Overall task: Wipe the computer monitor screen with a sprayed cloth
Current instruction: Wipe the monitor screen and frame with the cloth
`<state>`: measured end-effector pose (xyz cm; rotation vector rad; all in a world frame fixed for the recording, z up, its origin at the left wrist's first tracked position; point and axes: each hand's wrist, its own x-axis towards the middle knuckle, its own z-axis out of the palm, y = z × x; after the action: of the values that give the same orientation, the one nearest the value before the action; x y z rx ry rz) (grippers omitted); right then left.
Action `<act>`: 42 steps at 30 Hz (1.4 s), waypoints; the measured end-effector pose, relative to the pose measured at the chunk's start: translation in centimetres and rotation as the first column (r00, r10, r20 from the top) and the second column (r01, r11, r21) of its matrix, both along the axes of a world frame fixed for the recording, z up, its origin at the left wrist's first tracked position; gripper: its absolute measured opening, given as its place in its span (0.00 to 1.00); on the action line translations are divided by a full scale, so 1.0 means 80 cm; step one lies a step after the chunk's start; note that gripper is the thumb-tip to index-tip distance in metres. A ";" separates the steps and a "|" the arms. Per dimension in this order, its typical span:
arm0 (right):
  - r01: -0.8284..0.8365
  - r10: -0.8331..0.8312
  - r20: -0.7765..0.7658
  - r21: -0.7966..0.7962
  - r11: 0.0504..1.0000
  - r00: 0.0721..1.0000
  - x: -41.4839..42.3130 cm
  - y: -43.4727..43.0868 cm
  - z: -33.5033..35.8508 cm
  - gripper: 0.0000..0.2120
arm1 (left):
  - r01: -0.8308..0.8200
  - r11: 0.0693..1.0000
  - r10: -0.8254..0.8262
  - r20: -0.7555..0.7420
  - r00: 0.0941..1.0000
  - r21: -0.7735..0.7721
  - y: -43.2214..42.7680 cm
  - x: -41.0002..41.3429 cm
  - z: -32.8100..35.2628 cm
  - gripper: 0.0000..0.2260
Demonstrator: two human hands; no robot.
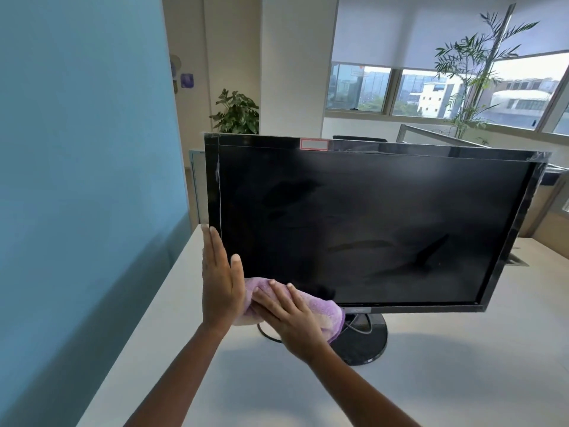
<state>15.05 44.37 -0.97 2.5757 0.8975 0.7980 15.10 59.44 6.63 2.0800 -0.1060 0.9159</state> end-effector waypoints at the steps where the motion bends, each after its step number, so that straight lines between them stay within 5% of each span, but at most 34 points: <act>1: 0.000 0.000 0.015 -0.023 1.000 1.000 0.001 -0.013 0.000 0.36 | -0.037 0.998 0.037 -0.009 0.999 0.044 -0.006 -0.001 -0.007 0.26; 6: -0.028 0.033 0.121 -0.041 0.999 0.992 0.003 -0.079 -0.005 0.26 | -0.150 0.966 0.171 -0.082 0.982 0.210 -0.036 -0.008 -0.043 0.31; 14: 0.051 -0.057 0.195 0.039 0.998 0.979 -0.013 -0.185 -0.013 0.20 | -0.087 0.945 0.143 -0.160 0.977 0.316 -0.086 -0.019 -0.071 0.32; 18: 0.175 -0.182 0.058 0.108 0.979 0.982 -0.028 -0.239 -0.006 0.26 | -0.041 0.936 0.105 -0.168 0.980 0.349 -0.118 -0.026 -0.069 0.31; 23: 0.328 -0.281 -0.173 0.404 0.854 0.944 -0.053 -0.291 0.003 0.32 | 0.044 0.941 0.006 -0.145 0.989 0.335 -0.167 -0.034 -0.060 0.25; 32: 0.355 -0.025 -0.373 0.856 0.375 0.927 -0.086 -0.313 0.018 0.27 | 0.498 0.862 -0.459 -0.273 0.845 0.094 -0.289 -0.054 -0.054 0.20; 36: 0.368 0.082 -0.417 0.865 0.341 0.905 -0.101 -0.314 0.027 0.29 | 0.504 0.841 -0.539 -0.389 0.747 -0.196 -0.329 -0.050 -0.035 0.26; 40: 0.427 0.199 -0.514 0.832 0.355 0.835 -0.110 -0.329 0.033 0.25 | 0.463 0.827 -0.561 -0.419 0.714 -0.318 -0.346 -0.038 -0.016 0.08; 42: 0.453 0.306 -0.520 0.851 0.266 0.797 -0.112 -0.342 0.042 0.23 | 0.497 0.805 -0.592 -0.370 0.716 -0.325 -0.350 -0.036 -0.010 0.03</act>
<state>6.08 17.03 2.41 4.1851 0.3077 0.5048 12.23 31.46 5.86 1.8500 -0.3476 0.0530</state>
